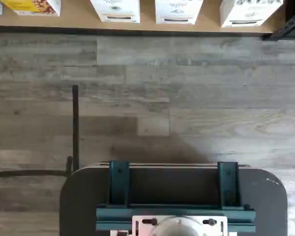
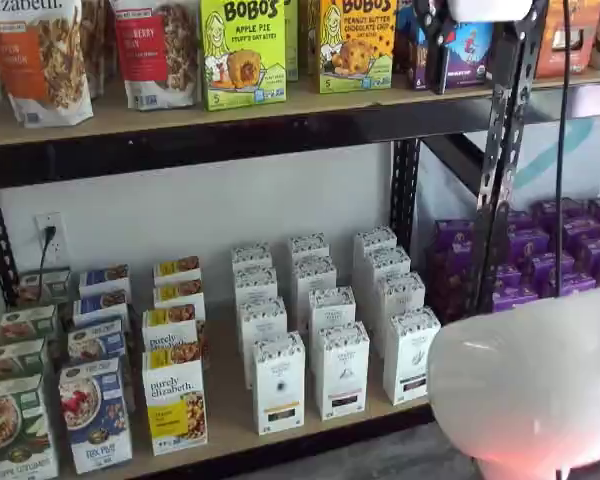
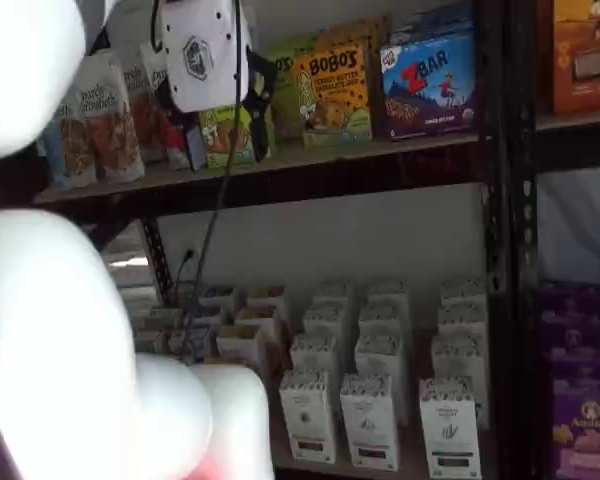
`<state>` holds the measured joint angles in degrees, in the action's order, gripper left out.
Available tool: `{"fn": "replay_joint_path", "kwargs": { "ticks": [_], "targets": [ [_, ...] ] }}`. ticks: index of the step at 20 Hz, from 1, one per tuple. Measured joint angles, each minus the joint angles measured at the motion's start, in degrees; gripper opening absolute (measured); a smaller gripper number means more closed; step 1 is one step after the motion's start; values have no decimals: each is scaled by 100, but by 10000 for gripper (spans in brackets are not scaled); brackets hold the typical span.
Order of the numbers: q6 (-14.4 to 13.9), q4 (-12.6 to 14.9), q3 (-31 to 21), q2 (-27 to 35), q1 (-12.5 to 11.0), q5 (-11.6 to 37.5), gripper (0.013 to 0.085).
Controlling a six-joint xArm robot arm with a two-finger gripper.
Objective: Pick up the white box with a green strip in the middle, on the bottom shelf, the sixth box from the left
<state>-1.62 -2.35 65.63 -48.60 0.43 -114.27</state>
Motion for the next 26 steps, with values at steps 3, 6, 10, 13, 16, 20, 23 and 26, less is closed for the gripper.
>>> {"fn": "replay_joint_path", "kwargs": {
  "ticks": [3,6,10,13,16,20,23,26],
  "targets": [
    [-214,475,12,20,431,-22,850],
    [-219,546,-46,1,440,62,850],
    [-94,526,-329,-97,279,363,850],
    [131,483,-702,-221,13,755,850],
    [436,356,-1144,-295,-349,1144,850],
    [710,271,-1925,-441,-654,1908,850],
    [795,309,-2510,-473,-745,2513,850],
    [951,219,-3041,-455,-908,3126,850]
  ]
}}
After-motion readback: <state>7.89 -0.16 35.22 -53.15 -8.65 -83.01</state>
